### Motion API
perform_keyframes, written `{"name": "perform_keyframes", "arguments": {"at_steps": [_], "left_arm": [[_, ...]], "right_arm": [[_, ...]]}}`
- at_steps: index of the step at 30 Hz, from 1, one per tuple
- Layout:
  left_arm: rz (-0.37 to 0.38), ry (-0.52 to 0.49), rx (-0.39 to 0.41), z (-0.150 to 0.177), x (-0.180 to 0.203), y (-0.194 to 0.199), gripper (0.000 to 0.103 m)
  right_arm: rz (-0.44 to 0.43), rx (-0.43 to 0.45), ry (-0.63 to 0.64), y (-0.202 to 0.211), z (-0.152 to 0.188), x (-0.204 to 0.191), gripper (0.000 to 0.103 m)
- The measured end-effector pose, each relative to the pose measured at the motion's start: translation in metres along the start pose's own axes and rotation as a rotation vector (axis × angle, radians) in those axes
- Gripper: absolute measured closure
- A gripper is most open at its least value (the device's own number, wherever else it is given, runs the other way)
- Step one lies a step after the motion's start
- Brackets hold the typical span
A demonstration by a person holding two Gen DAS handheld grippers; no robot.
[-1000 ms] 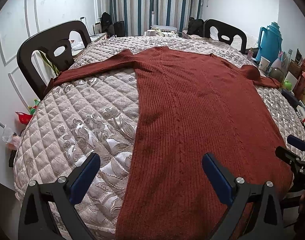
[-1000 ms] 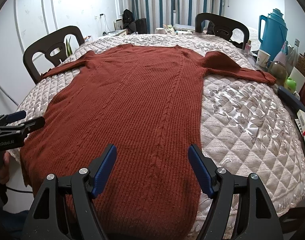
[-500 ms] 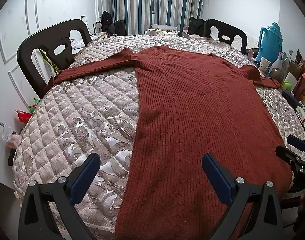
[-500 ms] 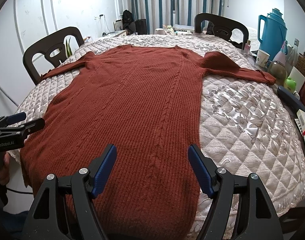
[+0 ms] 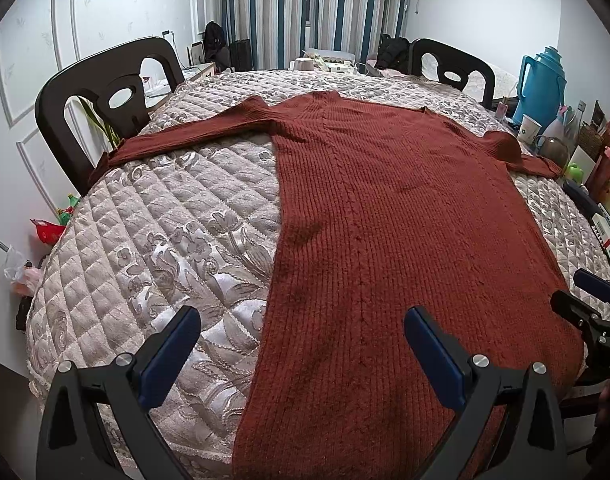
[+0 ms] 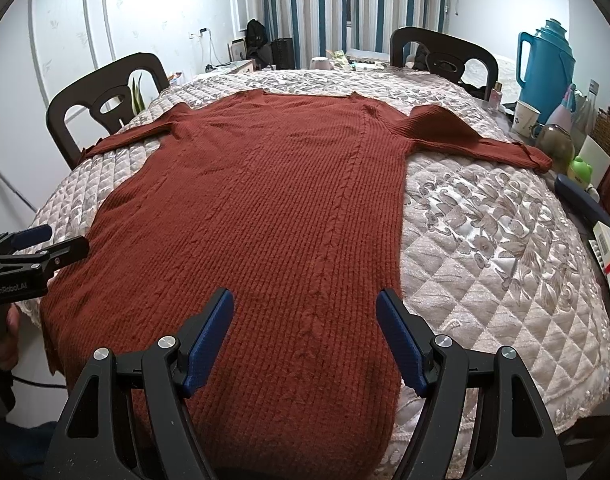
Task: Fold small clothes
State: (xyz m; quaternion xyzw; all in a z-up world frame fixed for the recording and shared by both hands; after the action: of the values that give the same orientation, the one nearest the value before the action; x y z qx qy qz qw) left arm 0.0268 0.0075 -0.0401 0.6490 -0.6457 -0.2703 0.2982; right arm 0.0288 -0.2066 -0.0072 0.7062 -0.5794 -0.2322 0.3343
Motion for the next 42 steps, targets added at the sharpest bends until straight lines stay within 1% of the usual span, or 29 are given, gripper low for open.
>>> {"name": "perform_keyframes", "arguments": {"at_steps": [27, 42], "left_arm": [[0.002, 0.003, -0.012, 0.0038, 0.0030, 0.0036, 0.000], [0.002, 0.007, -0.021, 0.0028, -0.0013, -0.0011, 0.000]], "right_arm": [[0.001, -0.001, 0.006, 0.0016, -0.0019, -0.0035, 0.029], [0.001, -0.001, 0.008, 0.0006, -0.0030, -0.0041, 0.029]]}}
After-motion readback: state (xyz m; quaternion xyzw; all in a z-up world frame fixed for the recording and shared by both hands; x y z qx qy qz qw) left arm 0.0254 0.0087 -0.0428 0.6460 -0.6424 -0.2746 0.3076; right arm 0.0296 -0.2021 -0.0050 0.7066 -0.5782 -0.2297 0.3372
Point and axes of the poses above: each gripper's, at about its wrist camera, not at the fingertips, and y roughly against the way its jaws point, x to its right, z to its underside, the point moved 4 cm from there along -y, roughly the way its jaws point, and after that the axes turned 2 degrees about x, right-handed, at the moved point
